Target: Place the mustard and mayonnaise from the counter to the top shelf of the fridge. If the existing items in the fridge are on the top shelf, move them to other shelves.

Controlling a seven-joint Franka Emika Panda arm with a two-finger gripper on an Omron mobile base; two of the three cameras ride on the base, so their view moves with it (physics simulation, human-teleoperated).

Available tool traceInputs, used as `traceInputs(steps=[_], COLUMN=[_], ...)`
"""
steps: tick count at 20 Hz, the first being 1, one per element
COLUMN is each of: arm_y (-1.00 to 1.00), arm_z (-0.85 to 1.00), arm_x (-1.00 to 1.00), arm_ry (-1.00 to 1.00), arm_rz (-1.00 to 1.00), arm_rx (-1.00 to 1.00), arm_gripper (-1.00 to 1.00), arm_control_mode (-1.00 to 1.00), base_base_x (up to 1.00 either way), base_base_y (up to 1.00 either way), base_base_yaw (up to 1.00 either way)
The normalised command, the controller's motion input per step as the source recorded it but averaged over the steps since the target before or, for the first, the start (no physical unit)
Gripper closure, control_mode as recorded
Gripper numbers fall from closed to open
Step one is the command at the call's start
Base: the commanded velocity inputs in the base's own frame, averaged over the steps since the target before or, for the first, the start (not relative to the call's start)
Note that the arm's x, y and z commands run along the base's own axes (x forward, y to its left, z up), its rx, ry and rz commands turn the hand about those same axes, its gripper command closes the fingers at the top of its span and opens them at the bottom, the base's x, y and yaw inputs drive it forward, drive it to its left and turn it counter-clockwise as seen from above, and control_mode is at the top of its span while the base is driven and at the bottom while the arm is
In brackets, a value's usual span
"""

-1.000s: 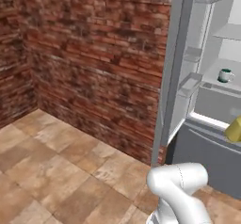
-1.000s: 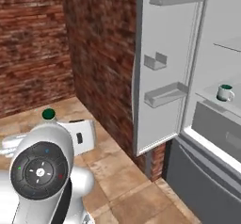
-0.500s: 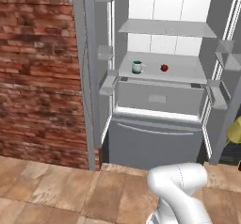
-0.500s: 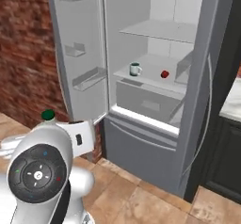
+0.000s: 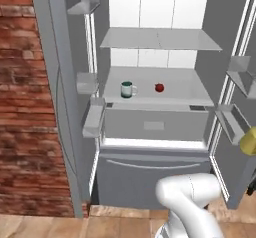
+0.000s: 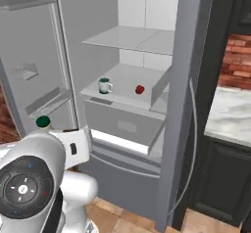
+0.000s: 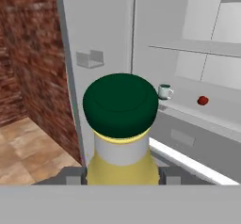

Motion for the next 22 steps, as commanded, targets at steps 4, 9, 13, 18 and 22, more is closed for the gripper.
traceInputs(steps=[4, 9, 13, 18, 22], arm_y=[0.00, 0.00, 0.00, 0.00, 0.00], arm_z=[0.00, 0.00, 0.00, 0.00, 0.00], arm_x=[0.00, 0.00, 0.00, 0.00, 0.00], arm_ry=[0.00, 0.00, 0.00, 0.00, 0.00], arm_rz=[0.00, 0.00, 0.00, 0.00, 0.00], arm_rx=[0.00, 0.00, 0.00, 0.00, 0.00], arm_gripper=[1.00, 1.00, 1.00, 1.00, 1.00], arm_control_mode=[1.00, 1.00, 1.00, 1.00, 1.00], base_base_x=[0.84, 0.28, 0.82, 0.61, 0.50], base_base_y=[0.33, 0.37, 0.15, 0.48, 0.47], base_base_yaw=[-0.21, -0.17, -0.21, -0.20, -0.19])
